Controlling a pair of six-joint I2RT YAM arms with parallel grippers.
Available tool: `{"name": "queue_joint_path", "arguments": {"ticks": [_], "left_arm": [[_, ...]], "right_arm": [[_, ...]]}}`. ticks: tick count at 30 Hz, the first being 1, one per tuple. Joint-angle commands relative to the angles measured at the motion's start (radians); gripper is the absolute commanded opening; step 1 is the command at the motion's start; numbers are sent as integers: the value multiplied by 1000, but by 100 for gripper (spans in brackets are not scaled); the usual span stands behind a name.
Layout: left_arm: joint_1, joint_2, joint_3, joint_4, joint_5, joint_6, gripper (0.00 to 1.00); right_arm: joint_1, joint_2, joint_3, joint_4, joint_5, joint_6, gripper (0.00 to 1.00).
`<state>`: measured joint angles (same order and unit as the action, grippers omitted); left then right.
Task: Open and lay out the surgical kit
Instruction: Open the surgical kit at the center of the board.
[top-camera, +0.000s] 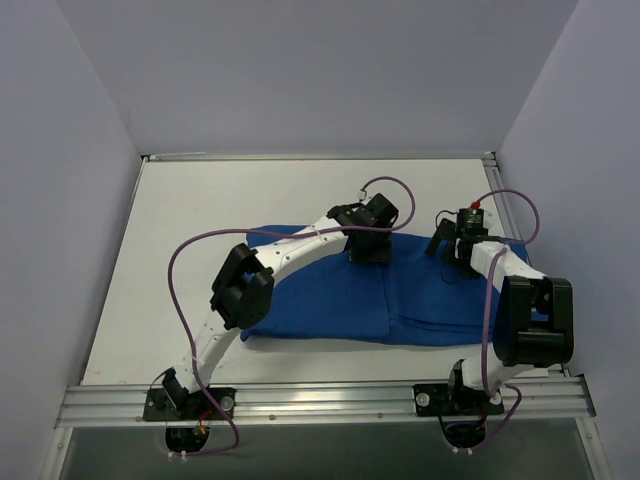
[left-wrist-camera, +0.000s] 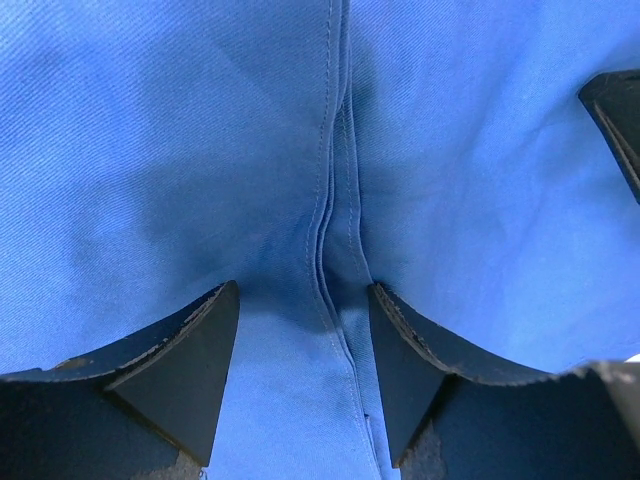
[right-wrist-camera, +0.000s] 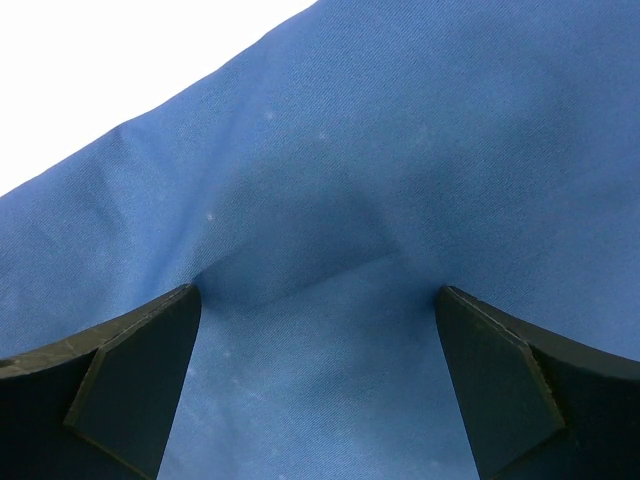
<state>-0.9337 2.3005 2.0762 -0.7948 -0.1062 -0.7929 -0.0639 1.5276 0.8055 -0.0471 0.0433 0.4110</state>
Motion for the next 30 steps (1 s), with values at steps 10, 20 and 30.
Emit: {"name": "queue_joint_path", "arguments": {"ticks": [10, 20, 30], "left_arm": [[6, 37, 113, 101, 5, -6, 44], [-14, 42, 150, -55, -128, 14, 40], [-37, 100, 248, -207, -242, 20, 56]], "right_arm": [[13, -40, 17, -11, 15, -9, 99], [18, -35, 17, -8, 17, -8, 99], [24, -37, 15, -7, 17, -6, 99]]}}
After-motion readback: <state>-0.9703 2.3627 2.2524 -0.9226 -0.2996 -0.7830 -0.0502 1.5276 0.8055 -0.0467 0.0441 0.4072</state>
